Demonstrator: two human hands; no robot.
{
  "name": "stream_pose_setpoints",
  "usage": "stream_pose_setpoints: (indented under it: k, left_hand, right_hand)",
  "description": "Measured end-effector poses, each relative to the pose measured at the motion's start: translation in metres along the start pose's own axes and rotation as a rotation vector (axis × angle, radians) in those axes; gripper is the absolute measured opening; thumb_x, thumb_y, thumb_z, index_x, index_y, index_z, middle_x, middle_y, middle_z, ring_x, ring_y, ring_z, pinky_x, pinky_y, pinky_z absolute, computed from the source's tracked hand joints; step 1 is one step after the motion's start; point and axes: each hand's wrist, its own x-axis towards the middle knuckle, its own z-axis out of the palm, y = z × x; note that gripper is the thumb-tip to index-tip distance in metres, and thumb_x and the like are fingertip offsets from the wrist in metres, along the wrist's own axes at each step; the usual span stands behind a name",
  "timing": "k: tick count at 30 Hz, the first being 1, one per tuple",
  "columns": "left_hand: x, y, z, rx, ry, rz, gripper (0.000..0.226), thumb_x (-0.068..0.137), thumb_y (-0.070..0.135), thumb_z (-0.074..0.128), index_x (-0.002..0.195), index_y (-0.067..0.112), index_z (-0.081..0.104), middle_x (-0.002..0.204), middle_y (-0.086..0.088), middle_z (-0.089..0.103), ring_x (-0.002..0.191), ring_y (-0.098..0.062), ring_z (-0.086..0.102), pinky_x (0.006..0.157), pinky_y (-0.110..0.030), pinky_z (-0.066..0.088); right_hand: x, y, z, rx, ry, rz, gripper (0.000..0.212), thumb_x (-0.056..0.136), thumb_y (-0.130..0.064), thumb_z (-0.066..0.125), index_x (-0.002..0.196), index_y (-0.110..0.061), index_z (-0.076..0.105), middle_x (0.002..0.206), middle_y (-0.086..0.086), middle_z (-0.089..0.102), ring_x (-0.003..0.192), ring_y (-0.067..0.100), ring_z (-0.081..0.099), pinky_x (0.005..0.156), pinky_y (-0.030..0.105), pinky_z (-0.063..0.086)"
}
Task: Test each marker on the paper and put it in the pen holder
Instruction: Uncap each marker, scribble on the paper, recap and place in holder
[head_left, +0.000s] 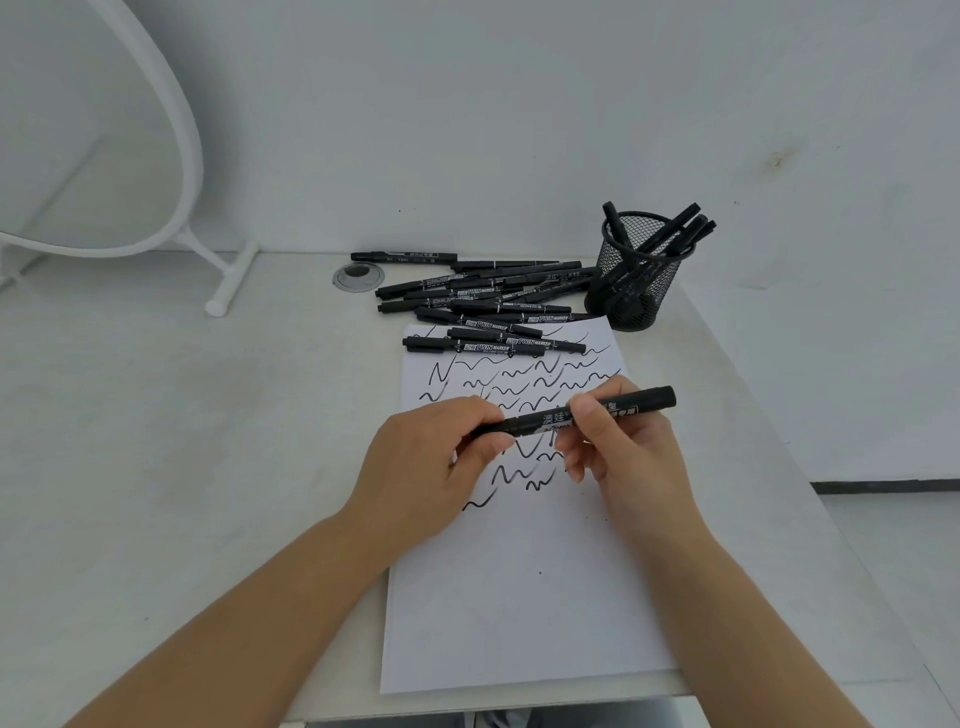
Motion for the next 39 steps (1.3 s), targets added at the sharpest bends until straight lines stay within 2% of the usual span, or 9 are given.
stream_pose_setpoints:
  k: [5,8,12,19,24,29,32,36,39]
  left_hand:
    - [0.000,0.001,-0.002,0.069,-0.020,0.069,0.020,0.088,0.031,0.047,0.086,0.017,0.061,0.064,0.017,0.047,0.062,-0.008,0.040,0.051,-0.011,0.027]
    - [-0.001,0.001,-0.003,0.066,-0.035,0.089,0.020,0.090,0.029,0.045,0.085,0.016,0.059,0.062,0.017,0.042,0.058,-0.009,0.038,0.050,-0.020,0.030]
    - [-0.002,0.001,-0.004,0.034,-0.069,0.083,0.021,0.090,0.030,0.042,0.082,0.017,0.056,0.056,0.018,0.038,0.054,-0.009,0.037,0.049,-0.022,0.029]
    - [-0.002,-0.001,-0.006,-0.199,-0.204,-0.002,0.019,0.088,0.033,0.039,0.071,0.030,0.046,0.053,0.014,0.048,0.048,-0.006,0.040,0.046,-0.017,0.025]
    - [-0.002,-0.004,-0.008,-0.341,-0.266,-0.063,0.023,0.087,0.032,0.041,0.066,0.036,0.050,0.048,0.009,0.041,0.044,-0.007,0.036,0.045,-0.016,0.028]
    - [0.001,-0.008,-0.015,-0.499,-0.422,-0.166,0.027,0.086,0.033,0.043,0.061,0.031,0.053,0.050,0.009,0.042,0.047,-0.007,0.035,0.047,-0.013,0.029]
    - [0.001,-0.008,-0.017,-0.539,-0.467,-0.197,0.026,0.085,0.033,0.043,0.063,0.024,0.054,0.049,0.010,0.042,0.047,-0.006,0.036,0.048,-0.011,0.030]
    - [0.002,-0.008,-0.012,-0.518,-0.365,-0.215,0.026,0.084,0.035,0.044,0.063,0.031,0.058,0.048,0.010,0.042,0.046,-0.007,0.035,0.046,-0.014,0.030]
    - [0.002,-0.010,-0.009,-0.434,-0.230,-0.190,0.023,0.085,0.036,0.044,0.069,0.031,0.061,0.047,0.011,0.046,0.043,-0.005,0.037,0.044,-0.012,0.030]
  right_hand:
    - [-0.001,0.002,0.000,0.032,-0.027,-0.022,0.013,0.080,-0.023,0.057,0.071,-0.016,0.052,0.055,0.003,0.059,0.048,0.015,0.050,0.046,0.022,0.041]
    - [-0.003,0.003,0.000,0.057,-0.050,-0.023,0.012,0.081,-0.022,0.057,0.072,-0.016,0.052,0.055,0.003,0.060,0.049,0.015,0.051,0.048,0.021,0.042]
    - [-0.003,0.003,0.001,0.060,-0.082,-0.027,0.016,0.079,-0.029,0.060,0.073,-0.017,0.052,0.056,0.002,0.061,0.051,0.015,0.053,0.050,0.021,0.043]
    - [-0.003,0.002,0.002,0.040,-0.125,-0.048,0.014,0.082,-0.022,0.055,0.069,-0.025,0.056,0.056,0.000,0.061,0.053,0.014,0.054,0.051,0.021,0.043]
    - [-0.005,0.000,0.003,0.043,-0.137,-0.061,0.011,0.081,-0.018,0.054,0.070,-0.020,0.055,0.055,-0.001,0.060,0.053,0.013,0.055,0.050,0.020,0.043]
    - [-0.007,0.001,0.005,-0.004,-0.173,-0.088,0.011,0.080,-0.023,0.059,0.073,-0.017,0.054,0.057,-0.001,0.059,0.053,0.016,0.053,0.052,0.021,0.043]
    - [-0.007,0.001,0.006,-0.015,-0.181,-0.084,0.009,0.082,-0.017,0.054,0.073,-0.017,0.055,0.056,-0.001,0.058,0.052,0.015,0.052,0.052,0.021,0.043]
    - [-0.003,0.000,0.007,0.011,-0.156,-0.057,0.007,0.081,-0.017,0.054,0.075,-0.014,0.053,0.056,-0.002,0.059,0.052,0.014,0.053,0.051,0.022,0.044]
    - [-0.001,0.002,0.010,0.056,-0.133,0.035,0.011,0.080,-0.022,0.055,0.070,-0.023,0.059,0.057,-0.001,0.059,0.054,0.014,0.053,0.053,0.024,0.046]
